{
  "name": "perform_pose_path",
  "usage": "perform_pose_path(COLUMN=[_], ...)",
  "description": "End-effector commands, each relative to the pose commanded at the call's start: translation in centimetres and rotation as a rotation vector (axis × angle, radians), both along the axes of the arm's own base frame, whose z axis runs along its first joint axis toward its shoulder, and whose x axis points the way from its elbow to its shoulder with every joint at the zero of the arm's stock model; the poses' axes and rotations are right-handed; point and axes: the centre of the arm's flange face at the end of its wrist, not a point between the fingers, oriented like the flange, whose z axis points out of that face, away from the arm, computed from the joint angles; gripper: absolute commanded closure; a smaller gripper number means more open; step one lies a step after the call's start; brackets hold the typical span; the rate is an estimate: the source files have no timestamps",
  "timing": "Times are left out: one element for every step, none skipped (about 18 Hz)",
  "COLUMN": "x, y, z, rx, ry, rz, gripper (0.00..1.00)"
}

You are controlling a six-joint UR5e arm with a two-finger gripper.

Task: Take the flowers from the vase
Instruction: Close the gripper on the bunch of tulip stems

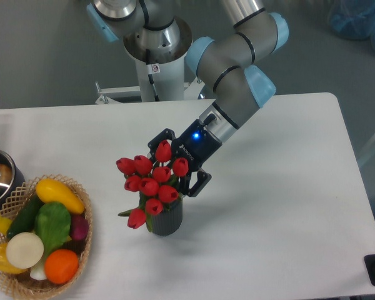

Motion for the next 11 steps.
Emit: perform_pose_path(x=[-0.02, 0.15, 0.28, 0.24, 0.29, 0.27, 0.21, 0.19, 0.10, 0.10, 0.05], y=[0.01, 0.20, 0.32, 0.35, 0.34, 0.39, 0.35, 0.49, 0.54, 0.55, 0.58], z=[-0.08, -0.23, -0.33, -0.24, -0.28, -0.16, -0.12, 0.13, 0.18, 0.18, 0.16], rx=[-0.001, -0.002, -0.003, 0.000, 0.002, 0.008, 0.012, 0.019, 0.021, 0.021, 0.021], ry=[-0.001, -0.003, -0.005, -0.003, -0.006, -0.008, -0.010, -0.010, -0.007, -0.006, -0.006], rz=[0.000, -0.005, -0.008, -0.008, -0.008, -0.008, -0.006, -0.008, -0.009, -0.009, -0.009], gripper=[0.00, 0.00, 0.00, 0.00, 0.00, 0.00, 0.00, 0.03, 0.06, 0.07, 0.09])
